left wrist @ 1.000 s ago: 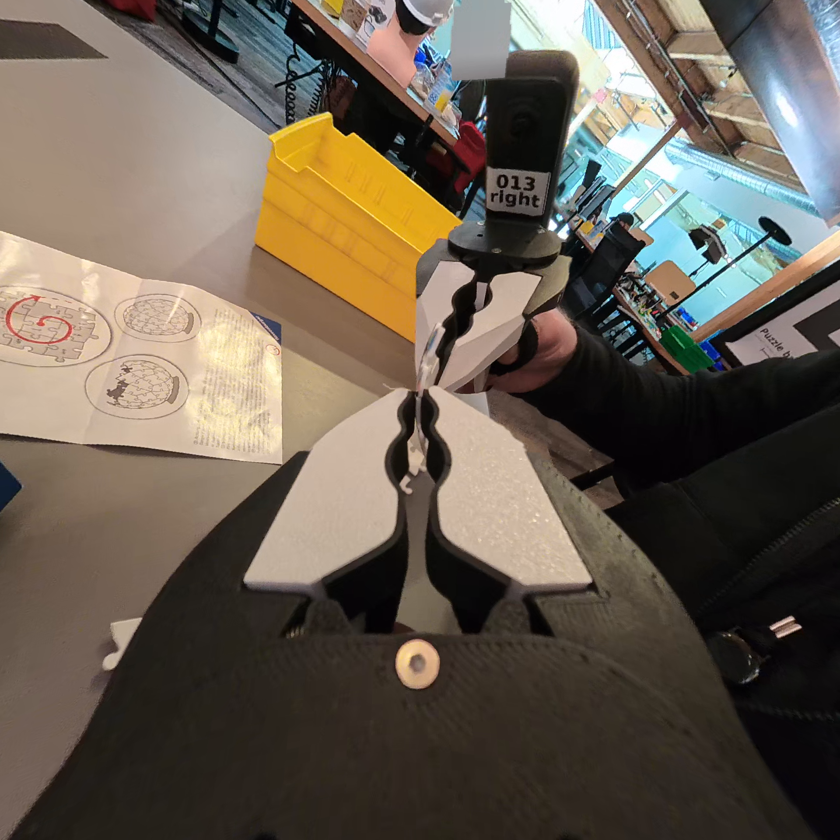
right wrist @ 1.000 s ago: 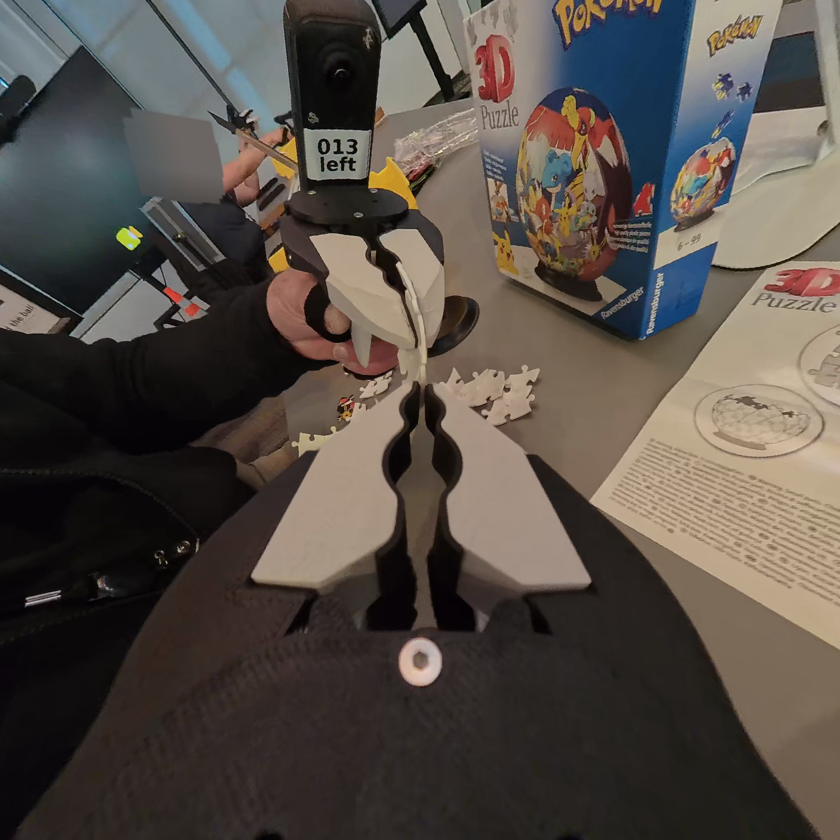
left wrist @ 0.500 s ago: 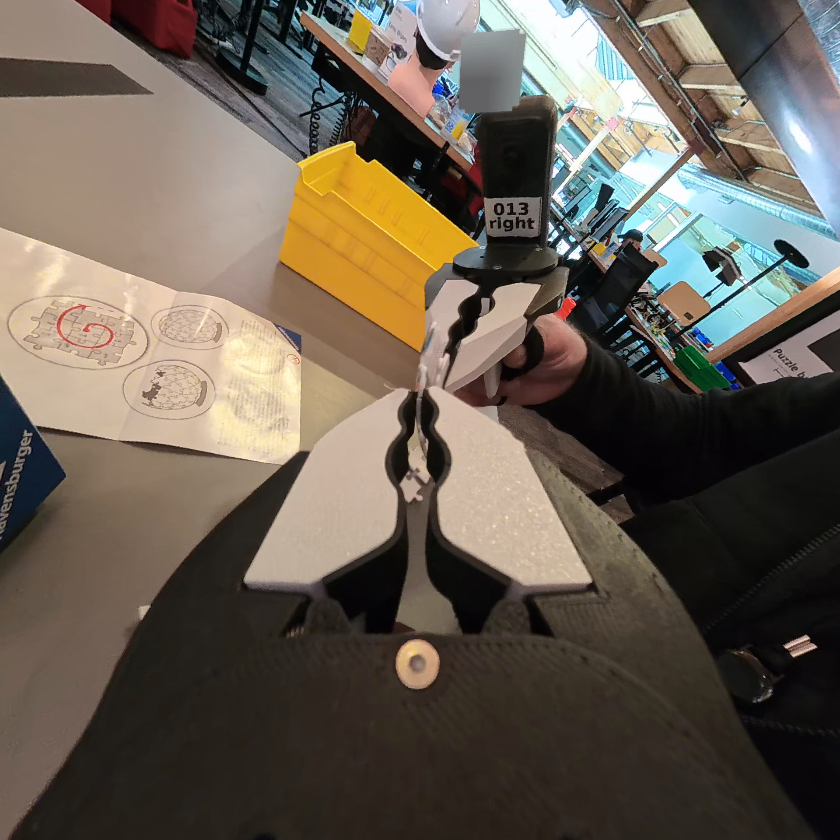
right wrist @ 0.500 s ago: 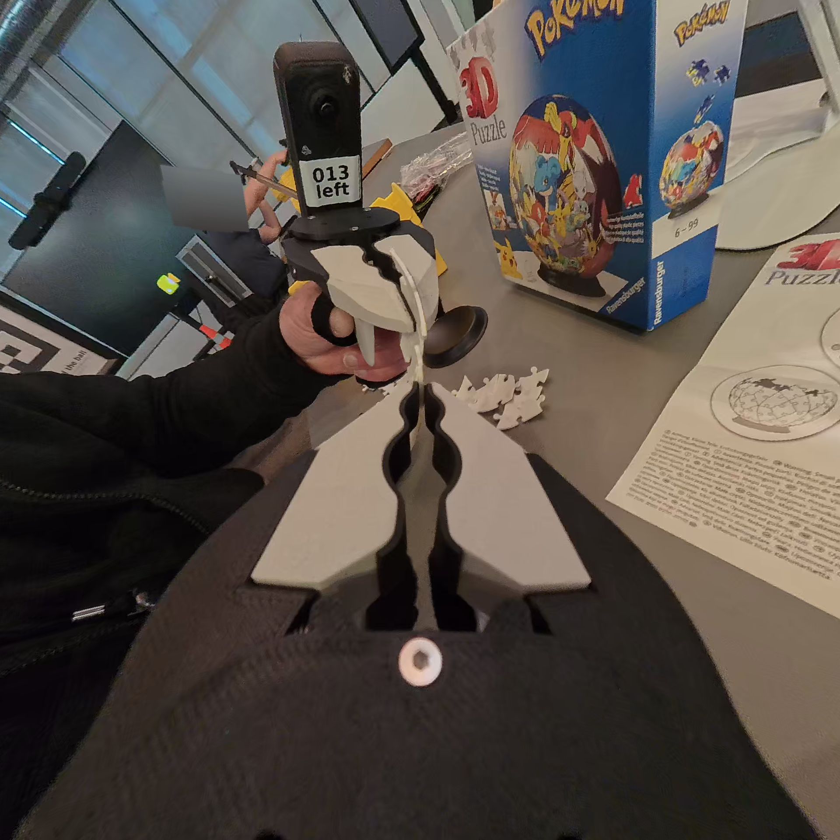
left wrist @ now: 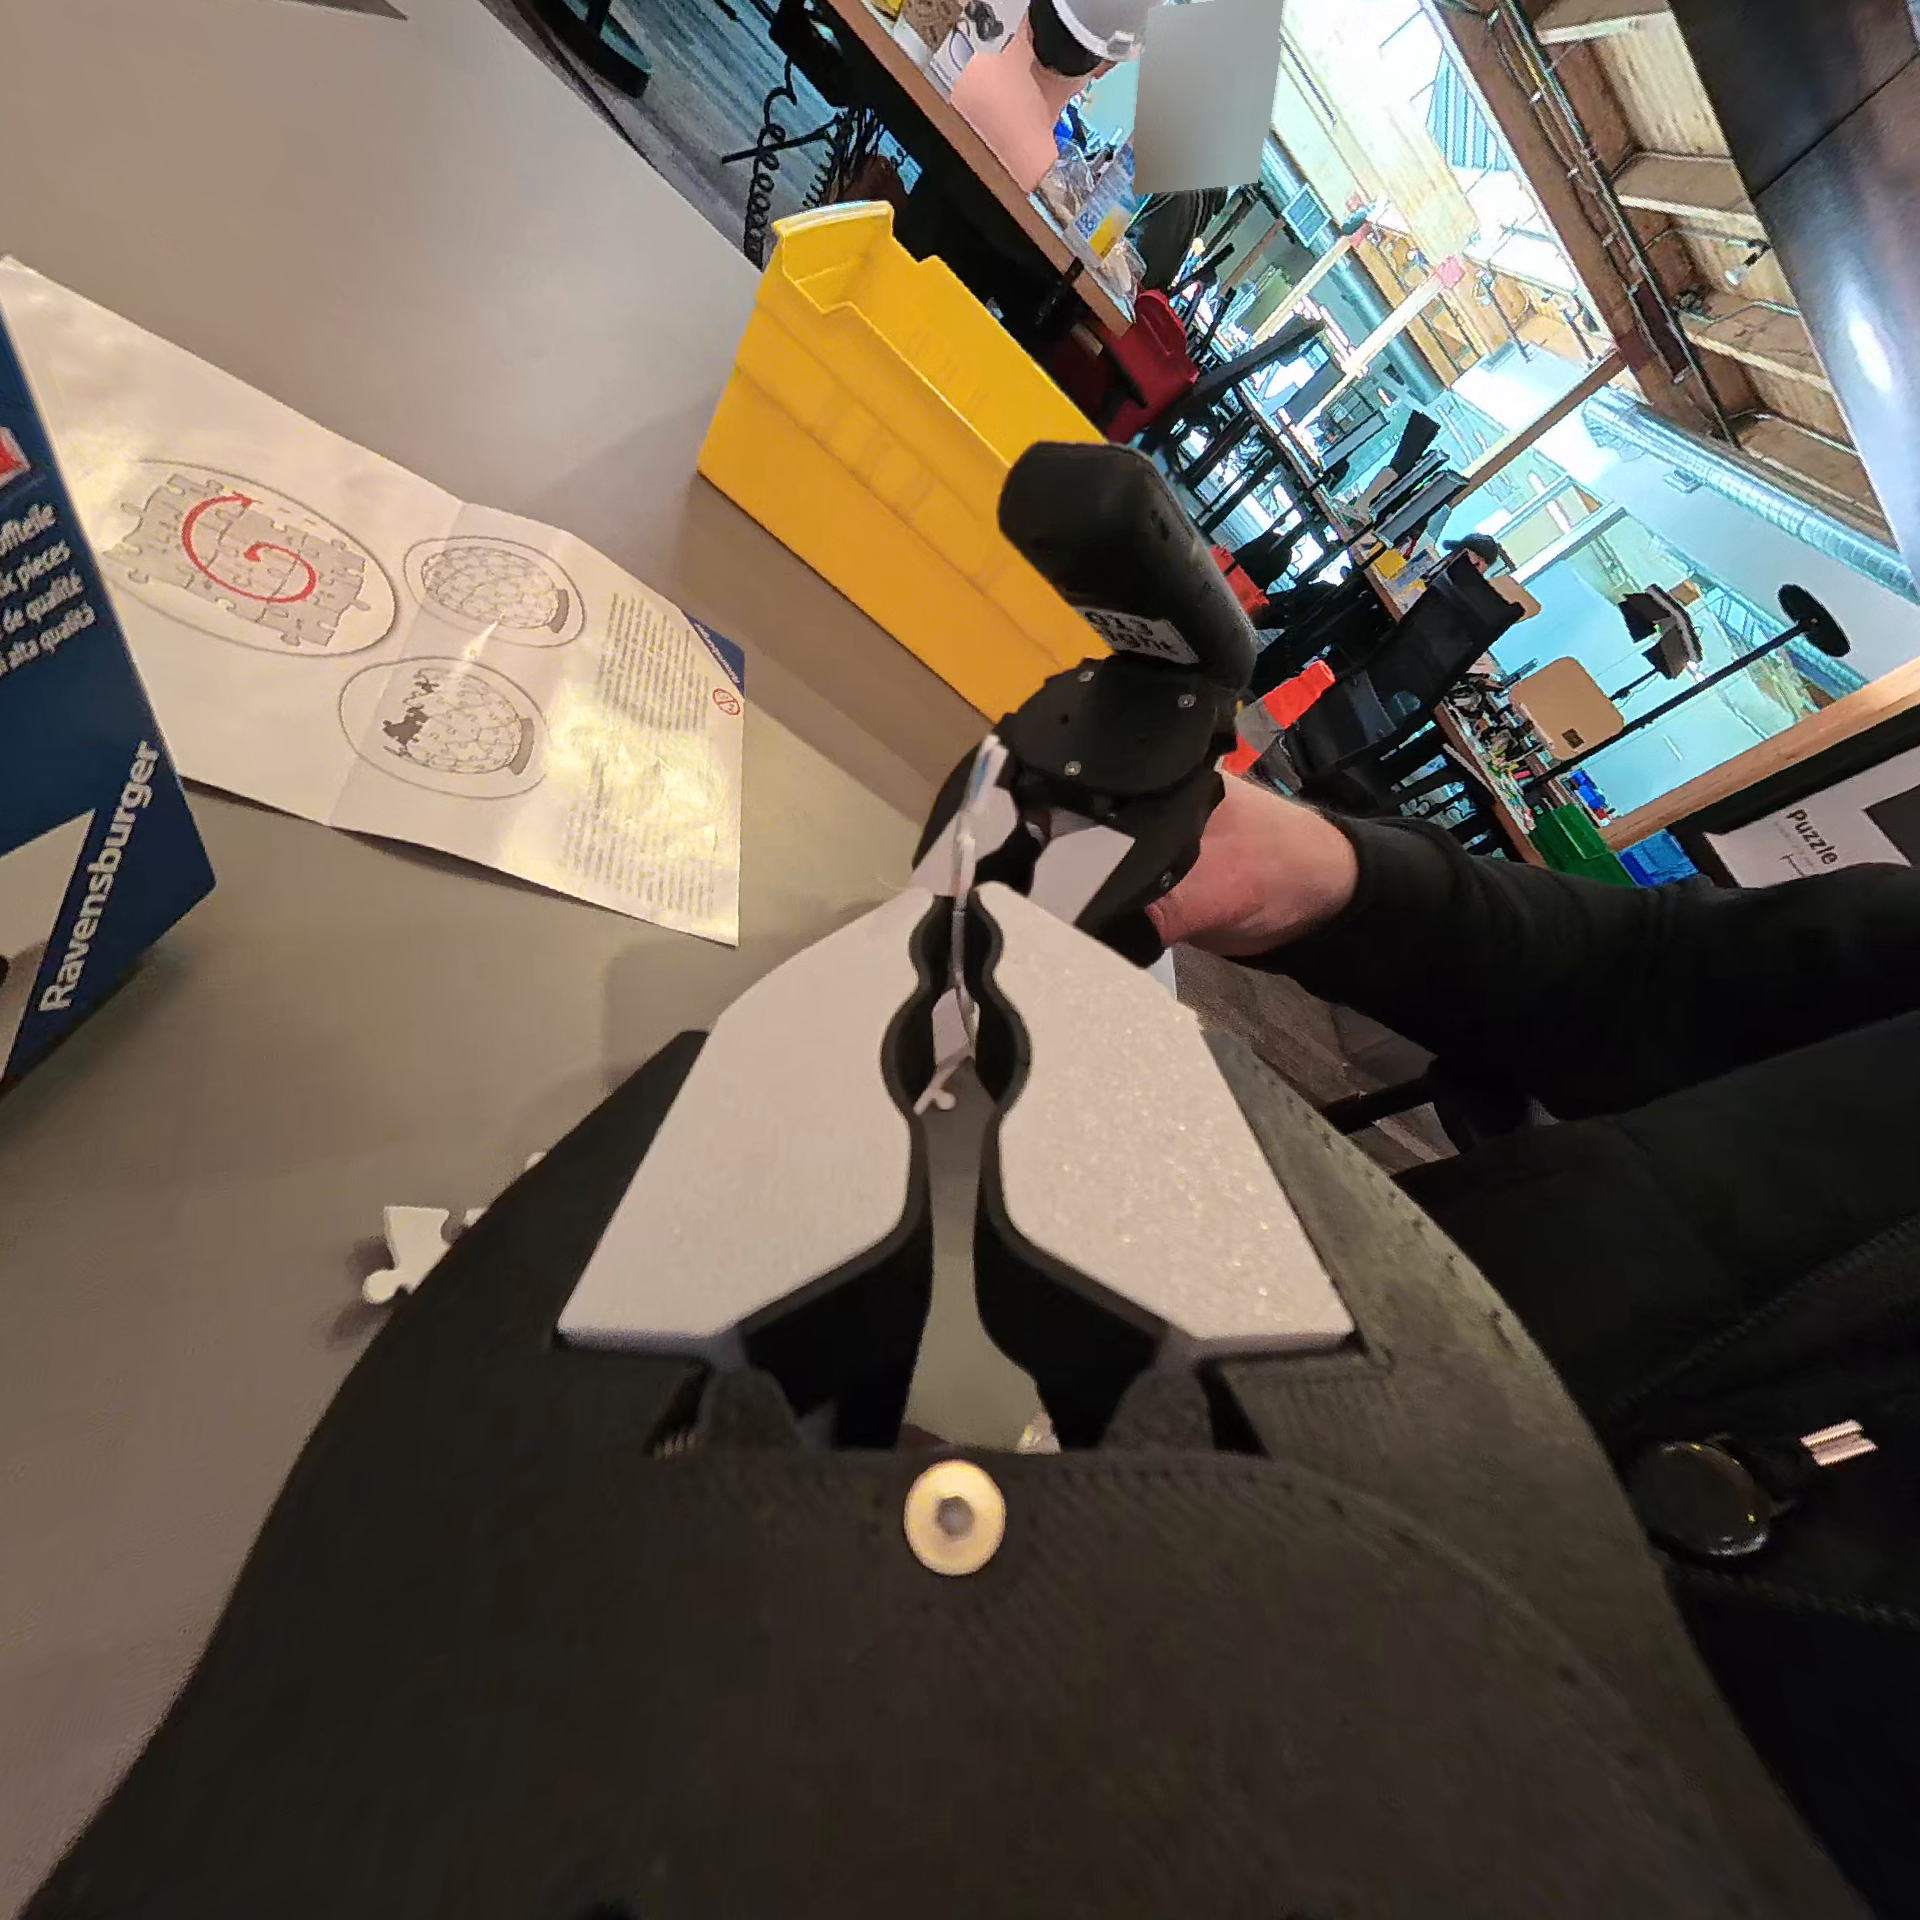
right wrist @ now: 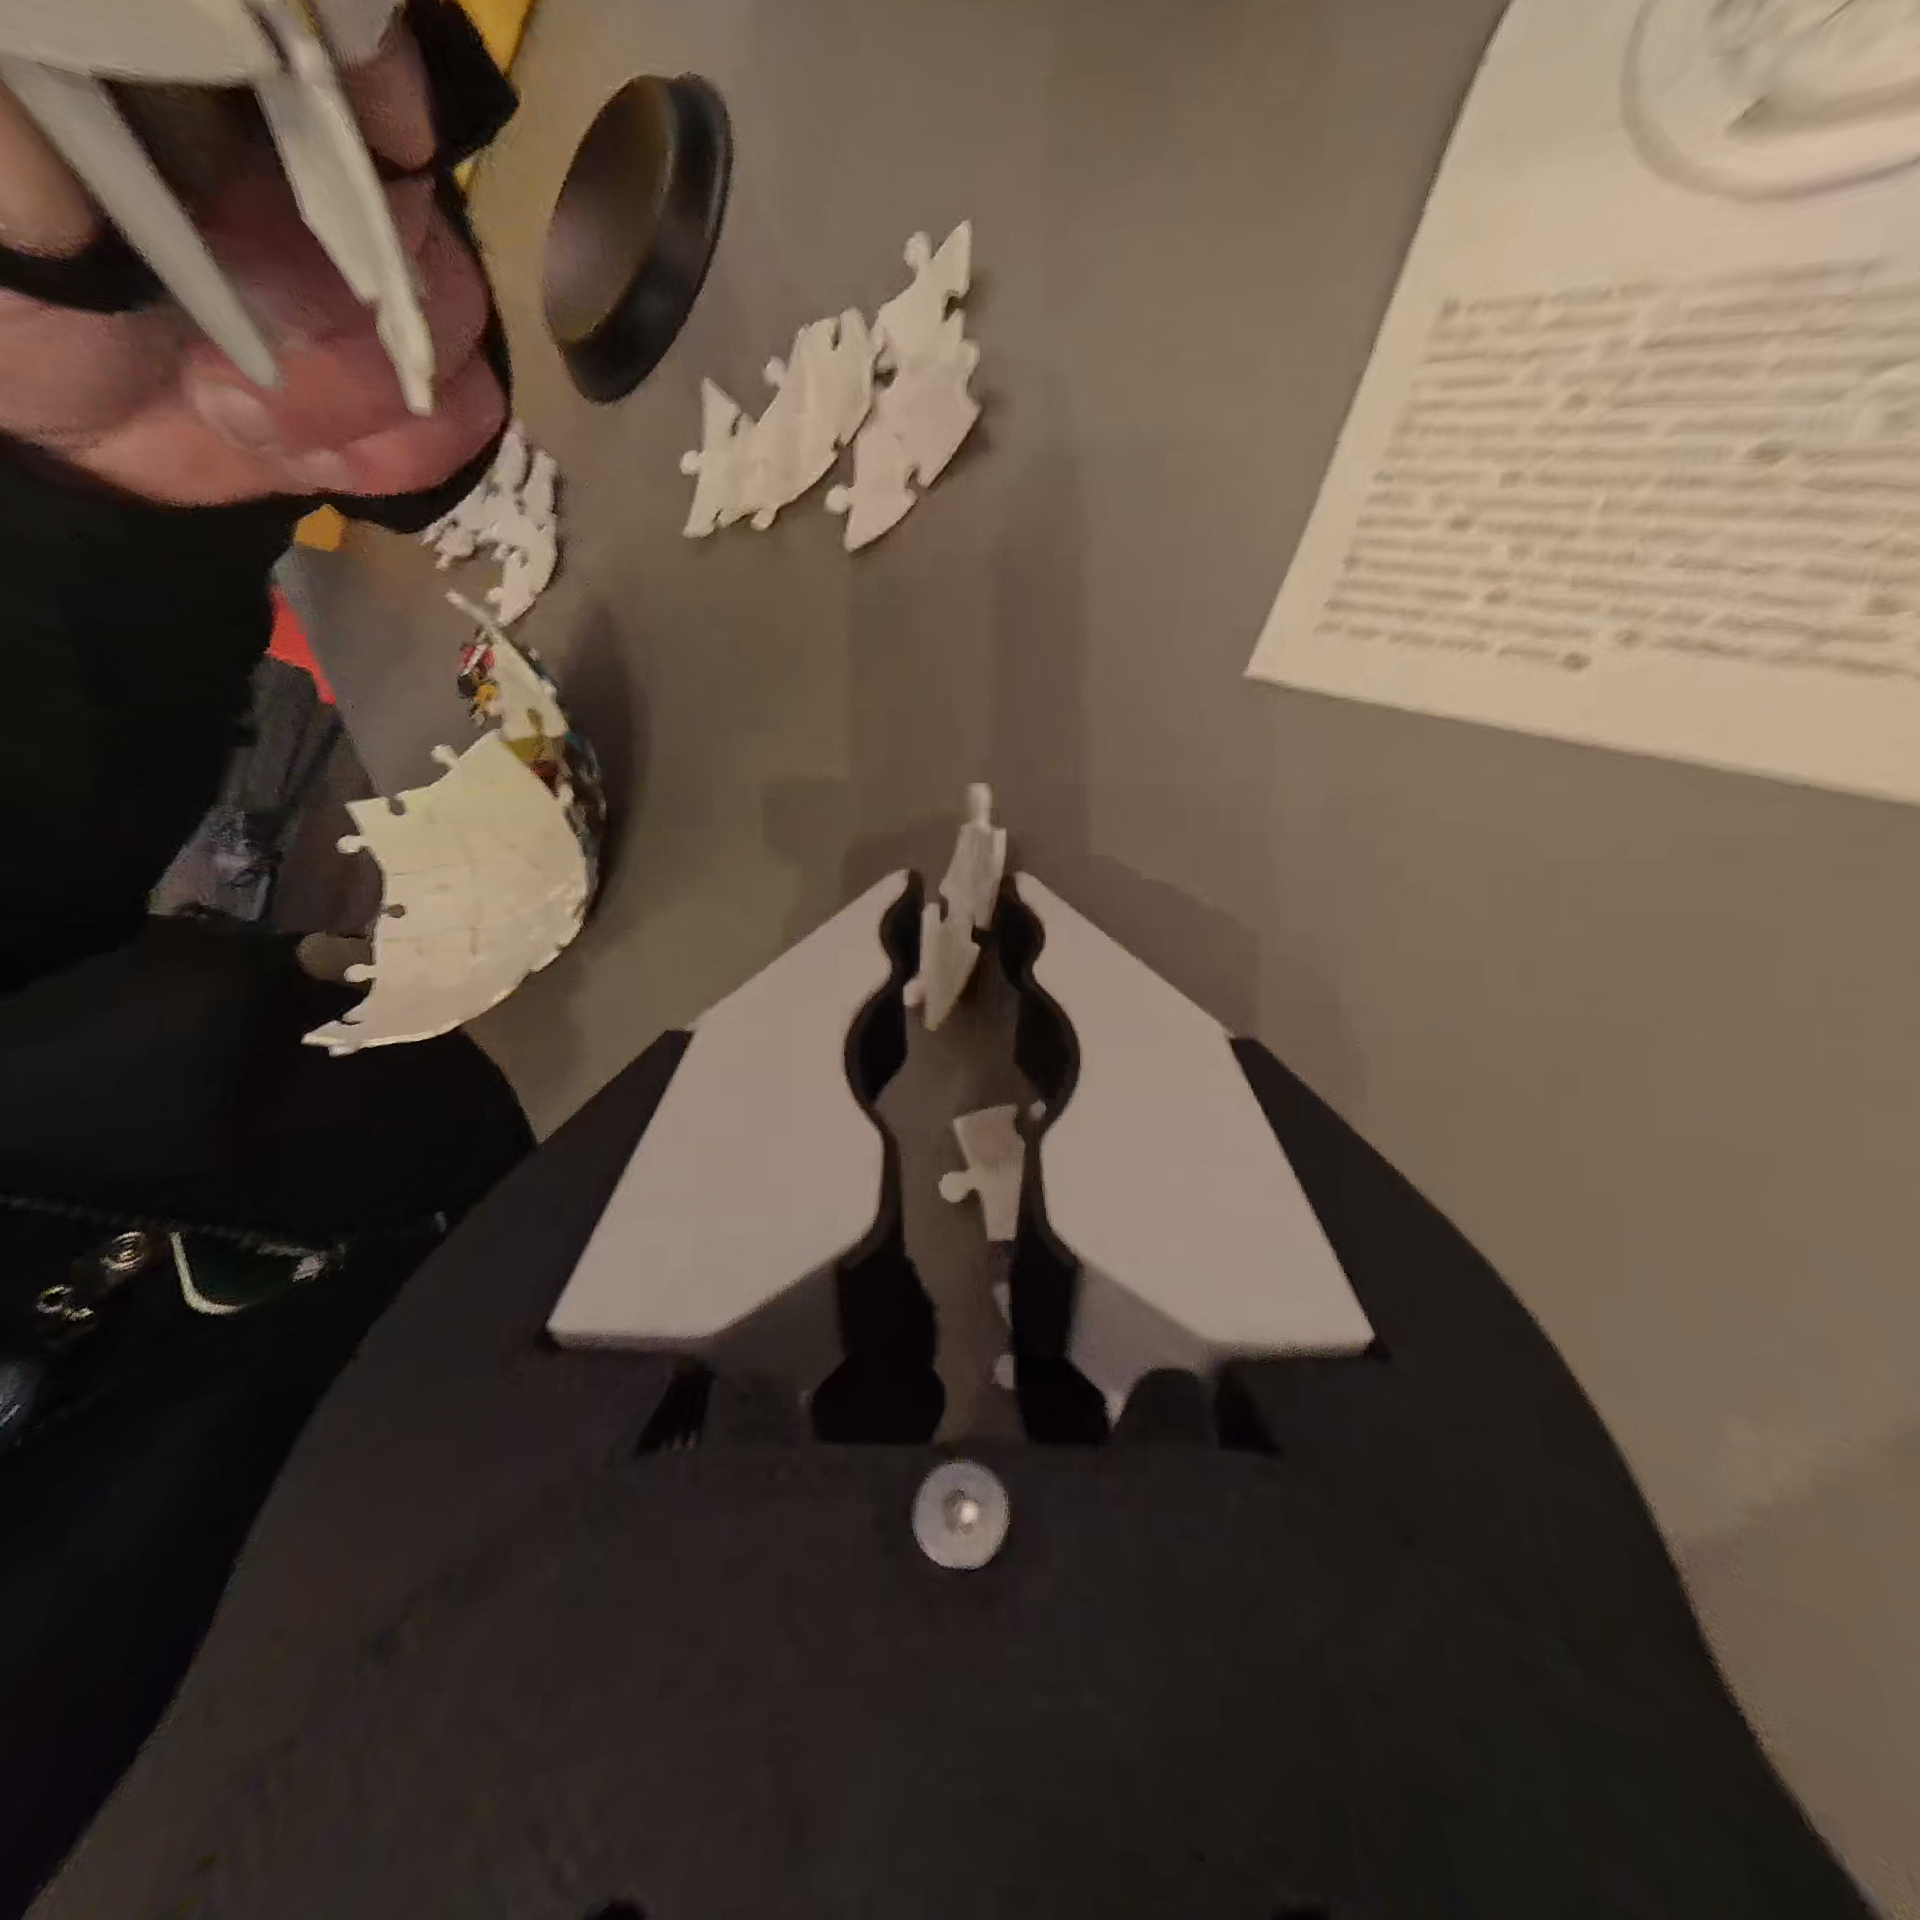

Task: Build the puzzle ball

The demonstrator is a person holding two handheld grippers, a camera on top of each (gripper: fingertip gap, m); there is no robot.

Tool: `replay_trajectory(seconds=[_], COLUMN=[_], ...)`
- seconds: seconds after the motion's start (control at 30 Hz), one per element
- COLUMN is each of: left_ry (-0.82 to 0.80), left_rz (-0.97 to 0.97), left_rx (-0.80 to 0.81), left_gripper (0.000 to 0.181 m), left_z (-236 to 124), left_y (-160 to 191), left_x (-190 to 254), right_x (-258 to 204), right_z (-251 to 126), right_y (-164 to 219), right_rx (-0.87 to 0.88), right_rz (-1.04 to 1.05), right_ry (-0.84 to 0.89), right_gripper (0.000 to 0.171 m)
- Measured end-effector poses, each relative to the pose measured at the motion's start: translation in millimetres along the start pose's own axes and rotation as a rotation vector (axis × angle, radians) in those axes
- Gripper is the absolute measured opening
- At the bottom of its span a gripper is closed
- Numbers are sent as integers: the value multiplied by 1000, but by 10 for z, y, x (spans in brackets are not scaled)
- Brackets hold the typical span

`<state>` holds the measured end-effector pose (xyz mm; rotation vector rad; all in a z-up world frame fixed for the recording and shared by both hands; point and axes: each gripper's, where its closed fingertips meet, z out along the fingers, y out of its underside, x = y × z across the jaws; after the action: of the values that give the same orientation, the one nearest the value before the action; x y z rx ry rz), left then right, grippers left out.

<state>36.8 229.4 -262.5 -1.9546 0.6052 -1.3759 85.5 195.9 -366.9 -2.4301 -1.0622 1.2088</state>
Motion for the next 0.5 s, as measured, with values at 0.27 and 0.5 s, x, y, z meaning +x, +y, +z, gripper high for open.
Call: replay_trajectory(seconds=[0.27,0.5], left_ry=[20,11], left_rz=[-6,-1], left_rx=[-11,8], left_gripper=[2,2], left_z=[-22,-105], left_y=[62,46], left_x=[0,-6], right_x=[-260,-47], right_z=[-174,-114], right_y=[129,251], right_rx=[-127,-455], right_rz=[-381,-748], right_ry=[59,164], right_gripper=[25,0])
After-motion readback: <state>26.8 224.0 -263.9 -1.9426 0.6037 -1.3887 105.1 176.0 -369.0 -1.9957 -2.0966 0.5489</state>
